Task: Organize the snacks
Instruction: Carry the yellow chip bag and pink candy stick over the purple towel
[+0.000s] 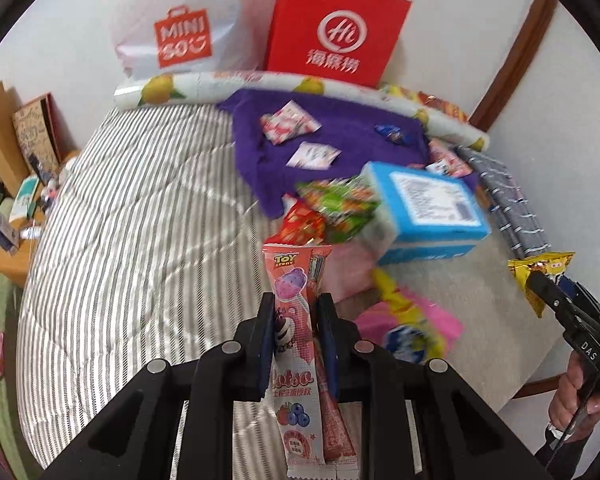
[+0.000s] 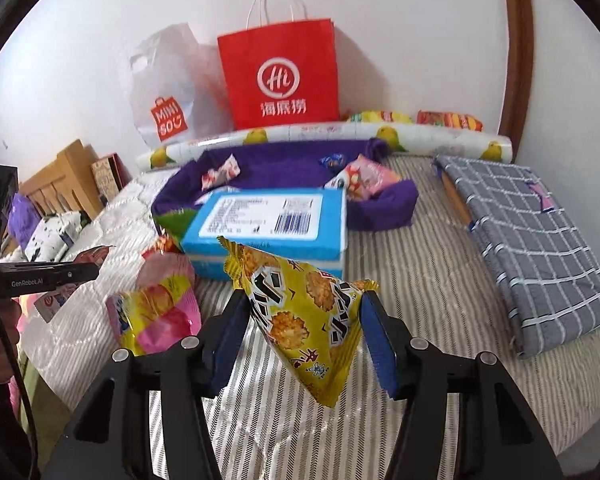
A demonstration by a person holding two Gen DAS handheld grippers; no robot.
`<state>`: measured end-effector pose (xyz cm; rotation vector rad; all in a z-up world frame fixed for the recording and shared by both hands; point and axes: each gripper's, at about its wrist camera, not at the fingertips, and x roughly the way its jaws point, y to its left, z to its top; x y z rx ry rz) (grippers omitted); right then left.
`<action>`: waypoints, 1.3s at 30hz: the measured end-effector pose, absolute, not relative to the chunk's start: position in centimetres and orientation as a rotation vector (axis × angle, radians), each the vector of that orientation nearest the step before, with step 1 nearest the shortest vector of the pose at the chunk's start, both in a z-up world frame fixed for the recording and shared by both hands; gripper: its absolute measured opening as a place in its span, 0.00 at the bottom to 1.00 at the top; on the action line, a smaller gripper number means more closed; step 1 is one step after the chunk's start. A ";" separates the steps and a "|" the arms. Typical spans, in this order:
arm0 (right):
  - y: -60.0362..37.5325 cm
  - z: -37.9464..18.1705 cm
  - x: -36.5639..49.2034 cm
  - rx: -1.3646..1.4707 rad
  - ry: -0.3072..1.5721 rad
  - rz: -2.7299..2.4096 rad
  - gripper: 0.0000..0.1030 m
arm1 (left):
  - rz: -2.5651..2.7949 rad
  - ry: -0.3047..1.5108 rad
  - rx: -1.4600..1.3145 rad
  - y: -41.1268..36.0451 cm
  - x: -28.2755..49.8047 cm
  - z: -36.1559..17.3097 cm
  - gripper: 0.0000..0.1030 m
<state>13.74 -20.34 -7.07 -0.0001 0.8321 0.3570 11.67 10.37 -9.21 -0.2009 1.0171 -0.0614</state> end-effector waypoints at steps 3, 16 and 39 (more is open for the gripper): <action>-20.8 -6.0 14.0 0.007 0.825 0.345 0.55 | -0.090 1.001 -0.198 9.4 11.8 -7.8 0.19; -21.8 -2.6 16.5 0.028 0.789 0.336 0.55 | -0.151 0.969 -0.186 6.5 14.5 -4.9 0.19; -20.2 -0.7 21.4 0.019 0.766 0.354 0.55 | -0.185 0.948 -0.197 5.5 20.2 -3.7 0.19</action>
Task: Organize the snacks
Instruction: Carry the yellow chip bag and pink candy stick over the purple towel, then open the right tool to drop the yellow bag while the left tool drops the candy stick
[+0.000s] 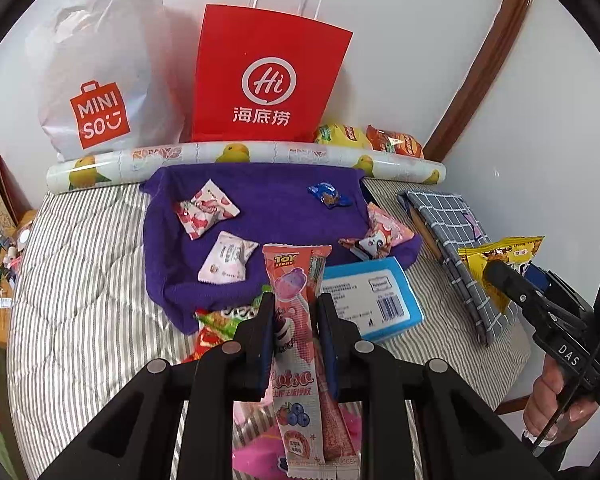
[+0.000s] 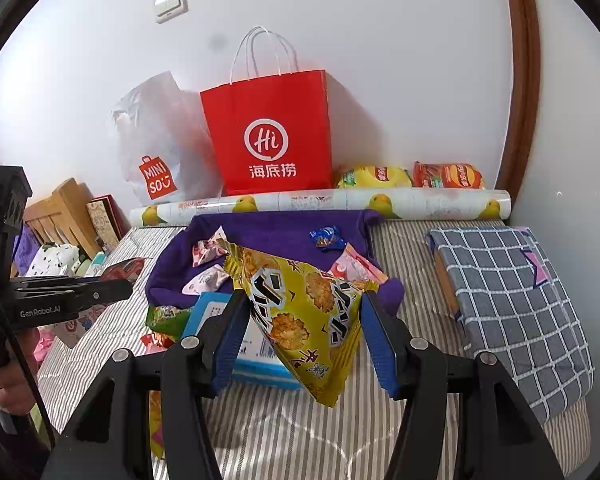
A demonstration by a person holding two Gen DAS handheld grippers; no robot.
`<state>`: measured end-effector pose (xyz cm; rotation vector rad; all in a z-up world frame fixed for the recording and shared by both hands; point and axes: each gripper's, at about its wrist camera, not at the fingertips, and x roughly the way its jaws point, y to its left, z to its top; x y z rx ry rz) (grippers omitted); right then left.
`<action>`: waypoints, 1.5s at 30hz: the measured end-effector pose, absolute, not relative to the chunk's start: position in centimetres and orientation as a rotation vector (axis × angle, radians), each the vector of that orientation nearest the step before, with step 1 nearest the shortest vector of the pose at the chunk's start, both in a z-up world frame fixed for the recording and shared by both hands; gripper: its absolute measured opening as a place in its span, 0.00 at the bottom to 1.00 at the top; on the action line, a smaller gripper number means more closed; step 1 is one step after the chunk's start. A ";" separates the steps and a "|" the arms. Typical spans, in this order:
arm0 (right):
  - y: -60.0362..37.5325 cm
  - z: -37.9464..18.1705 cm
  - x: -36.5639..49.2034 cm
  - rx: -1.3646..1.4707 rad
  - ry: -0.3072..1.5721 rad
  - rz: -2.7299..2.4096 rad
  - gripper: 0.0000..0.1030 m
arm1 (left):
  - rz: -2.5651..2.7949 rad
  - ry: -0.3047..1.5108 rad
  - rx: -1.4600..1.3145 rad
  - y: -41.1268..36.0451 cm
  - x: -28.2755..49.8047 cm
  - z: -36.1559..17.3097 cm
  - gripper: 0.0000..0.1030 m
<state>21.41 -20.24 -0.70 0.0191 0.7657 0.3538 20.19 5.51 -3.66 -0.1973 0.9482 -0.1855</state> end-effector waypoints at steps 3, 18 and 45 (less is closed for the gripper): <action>-19.8 -0.5 22.0 0.016 0.760 0.357 0.55 | -0.188 0.949 -0.203 5.7 20.8 -3.7 0.19; -17.8 -0.5 24.8 0.014 0.755 0.370 0.55 | -0.184 0.929 -0.190 6.8 22.9 -3.3 0.19; -14.8 -0.7 32.4 0.000 0.746 0.385 0.55 | -0.136 0.933 -0.206 8.7 29.4 -3.0 0.19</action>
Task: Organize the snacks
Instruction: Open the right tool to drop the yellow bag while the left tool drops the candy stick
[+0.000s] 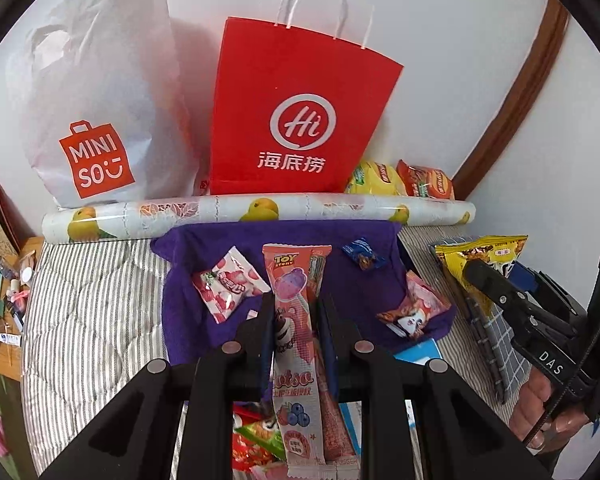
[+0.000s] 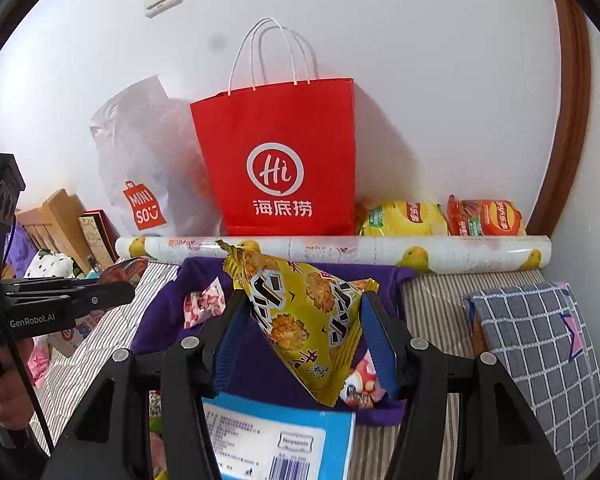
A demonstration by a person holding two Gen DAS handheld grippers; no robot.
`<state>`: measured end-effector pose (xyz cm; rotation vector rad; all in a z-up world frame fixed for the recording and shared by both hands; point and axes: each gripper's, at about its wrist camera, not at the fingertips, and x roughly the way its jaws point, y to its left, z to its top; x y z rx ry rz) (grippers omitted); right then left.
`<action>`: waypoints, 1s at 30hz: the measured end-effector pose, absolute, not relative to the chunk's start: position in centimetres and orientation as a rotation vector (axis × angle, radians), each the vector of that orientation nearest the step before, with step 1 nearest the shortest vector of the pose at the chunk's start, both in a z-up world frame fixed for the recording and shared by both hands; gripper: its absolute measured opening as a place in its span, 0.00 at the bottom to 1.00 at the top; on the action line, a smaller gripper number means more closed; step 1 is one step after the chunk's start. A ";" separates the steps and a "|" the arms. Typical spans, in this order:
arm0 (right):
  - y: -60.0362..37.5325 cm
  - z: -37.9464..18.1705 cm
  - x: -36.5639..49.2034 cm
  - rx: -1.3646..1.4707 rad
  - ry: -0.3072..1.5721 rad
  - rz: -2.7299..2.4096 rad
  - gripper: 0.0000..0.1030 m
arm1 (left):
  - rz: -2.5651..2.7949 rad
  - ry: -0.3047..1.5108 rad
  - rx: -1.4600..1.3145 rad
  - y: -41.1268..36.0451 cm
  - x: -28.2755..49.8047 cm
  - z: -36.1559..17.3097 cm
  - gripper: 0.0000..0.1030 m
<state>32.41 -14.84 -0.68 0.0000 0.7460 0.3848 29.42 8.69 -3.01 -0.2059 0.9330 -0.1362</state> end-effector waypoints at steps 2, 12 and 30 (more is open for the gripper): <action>-14.6 -0.8 33.0 0.006 0.746 0.388 0.55 | -0.126 0.939 -0.205 8.9 29.9 -3.3 0.19; -13.4 -3.9 36.0 0.021 0.808 0.400 0.55 | -0.103 0.991 -0.223 10.2 31.9 -5.7 0.19; -11.8 -11.3 37.8 -0.003 0.969 0.461 0.55 | -0.092 1.081 -0.273 11.9 33.3 -11.6 0.19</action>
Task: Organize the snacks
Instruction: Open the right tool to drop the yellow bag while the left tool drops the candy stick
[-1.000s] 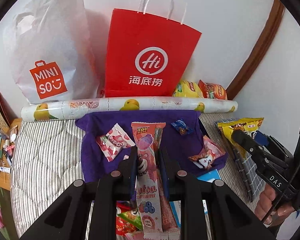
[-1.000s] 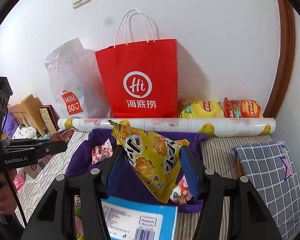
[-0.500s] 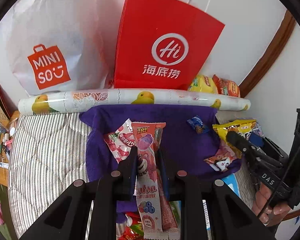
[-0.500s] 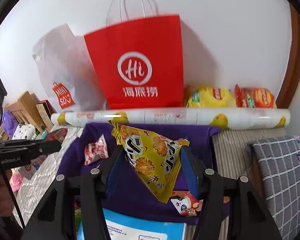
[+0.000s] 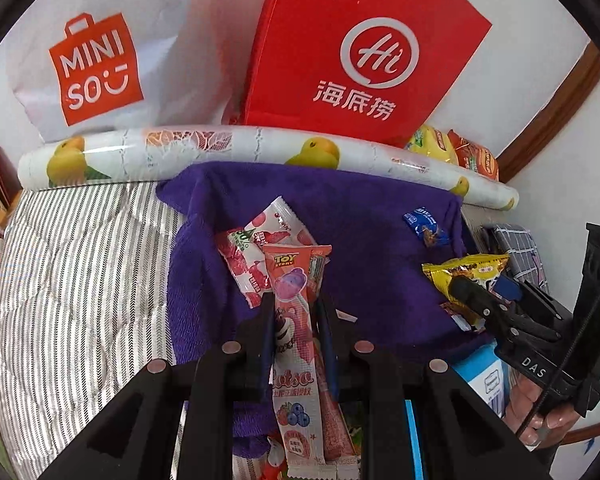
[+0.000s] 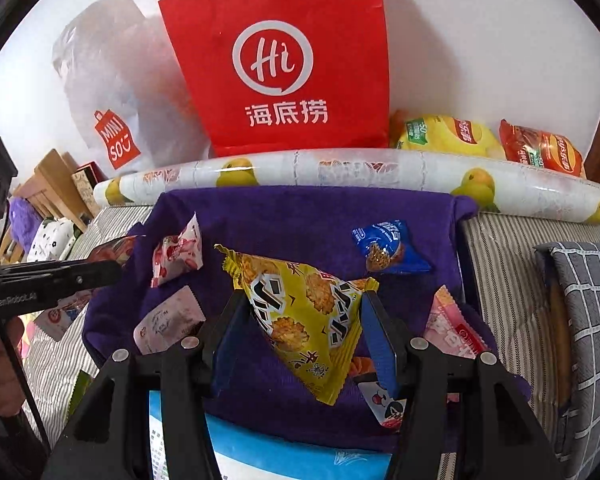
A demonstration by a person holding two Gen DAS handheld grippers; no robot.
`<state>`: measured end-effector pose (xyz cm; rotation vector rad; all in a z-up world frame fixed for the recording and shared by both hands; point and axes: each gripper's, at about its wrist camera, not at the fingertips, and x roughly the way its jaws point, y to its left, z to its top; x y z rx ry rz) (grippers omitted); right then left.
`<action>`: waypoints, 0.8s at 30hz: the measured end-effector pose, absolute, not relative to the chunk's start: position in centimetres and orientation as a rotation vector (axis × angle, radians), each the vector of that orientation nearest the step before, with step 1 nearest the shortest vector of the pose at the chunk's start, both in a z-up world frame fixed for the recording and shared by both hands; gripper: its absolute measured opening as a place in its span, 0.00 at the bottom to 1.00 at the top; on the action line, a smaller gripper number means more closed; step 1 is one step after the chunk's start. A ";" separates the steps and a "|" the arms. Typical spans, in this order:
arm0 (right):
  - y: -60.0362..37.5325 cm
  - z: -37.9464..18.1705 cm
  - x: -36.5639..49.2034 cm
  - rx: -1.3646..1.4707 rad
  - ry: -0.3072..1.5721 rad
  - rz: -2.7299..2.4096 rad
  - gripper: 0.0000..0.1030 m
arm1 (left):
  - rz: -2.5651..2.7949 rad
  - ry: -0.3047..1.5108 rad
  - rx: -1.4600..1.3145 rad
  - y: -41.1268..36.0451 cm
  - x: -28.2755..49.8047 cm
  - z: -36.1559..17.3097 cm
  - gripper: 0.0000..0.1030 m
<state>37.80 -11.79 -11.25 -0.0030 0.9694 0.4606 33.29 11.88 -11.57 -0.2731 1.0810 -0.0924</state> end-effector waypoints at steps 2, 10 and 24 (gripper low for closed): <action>-11.8 -11.5 37.9 -0.003 0.981 0.461 0.55 | -0.090 1.086 -0.274 11.9 33.4 -11.9 0.19; -11.3 -12.5 38.0 -0.040 1.025 0.453 0.55 | -0.089 1.109 -0.293 11.8 34.2 -13.3 0.19; -12.1 -11.8 37.5 -0.003 1.027 0.450 0.58 | -0.065 1.106 -0.315 12.3 34.8 -14.3 0.21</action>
